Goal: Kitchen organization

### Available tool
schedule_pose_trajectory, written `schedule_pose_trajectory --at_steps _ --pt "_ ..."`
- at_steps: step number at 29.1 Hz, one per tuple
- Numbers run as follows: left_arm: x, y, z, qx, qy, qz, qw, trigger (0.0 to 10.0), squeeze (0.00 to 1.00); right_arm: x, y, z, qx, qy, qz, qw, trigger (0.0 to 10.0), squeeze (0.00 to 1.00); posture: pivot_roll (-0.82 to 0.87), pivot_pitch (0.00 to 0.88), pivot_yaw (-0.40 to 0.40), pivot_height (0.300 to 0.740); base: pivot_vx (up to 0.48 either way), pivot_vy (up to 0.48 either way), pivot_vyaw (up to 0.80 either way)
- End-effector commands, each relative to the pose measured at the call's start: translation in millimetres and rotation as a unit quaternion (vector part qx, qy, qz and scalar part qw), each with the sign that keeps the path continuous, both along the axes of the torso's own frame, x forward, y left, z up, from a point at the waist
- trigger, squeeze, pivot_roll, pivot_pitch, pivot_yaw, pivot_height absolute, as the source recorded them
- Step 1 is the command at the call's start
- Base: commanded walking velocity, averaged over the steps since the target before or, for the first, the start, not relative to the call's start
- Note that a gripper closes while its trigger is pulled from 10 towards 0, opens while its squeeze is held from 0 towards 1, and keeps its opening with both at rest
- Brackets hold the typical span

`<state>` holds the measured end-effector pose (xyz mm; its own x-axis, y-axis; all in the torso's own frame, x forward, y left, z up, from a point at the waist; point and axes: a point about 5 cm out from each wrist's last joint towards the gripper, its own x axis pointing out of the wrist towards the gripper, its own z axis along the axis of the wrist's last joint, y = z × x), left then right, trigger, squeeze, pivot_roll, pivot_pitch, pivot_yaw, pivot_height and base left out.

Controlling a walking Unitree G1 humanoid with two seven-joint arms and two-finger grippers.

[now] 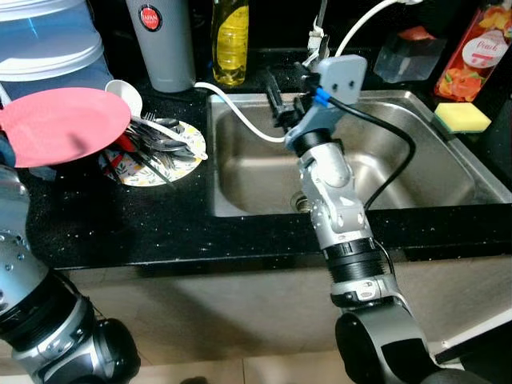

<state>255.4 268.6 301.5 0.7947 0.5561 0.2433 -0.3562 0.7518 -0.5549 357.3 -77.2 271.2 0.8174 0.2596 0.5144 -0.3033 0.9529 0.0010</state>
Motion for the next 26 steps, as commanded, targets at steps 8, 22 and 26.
schedule_pose_trajectory --at_steps 8,22,26 --pt "6.3 -27.0 1.4 0.032 -0.021 -0.014 0.999 10.0 0.00 3.1 -23.4 9.5 -0.006 -0.004 -0.026 1.000 10.0 0.00 0.01 0.000 -0.065 0.740 0.000 0.000 0.00" --pt "11.4 -29.1 1.1 0.058 -0.025 -0.022 0.998 10.0 0.00 2.6 -30.5 16.2 0.025 0.009 -0.025 0.999 10.0 0.00 -0.04 0.000 -0.061 0.740 0.000 0.000 0.00" --pt "12.9 -24.2 4.0 0.047 -0.035 -0.015 0.998 10.0 0.00 2.6 -30.4 18.6 0.022 0.008 -0.025 0.999 10.0 0.00 -0.04 0.000 -0.056 0.740 0.000 0.000 0.00"
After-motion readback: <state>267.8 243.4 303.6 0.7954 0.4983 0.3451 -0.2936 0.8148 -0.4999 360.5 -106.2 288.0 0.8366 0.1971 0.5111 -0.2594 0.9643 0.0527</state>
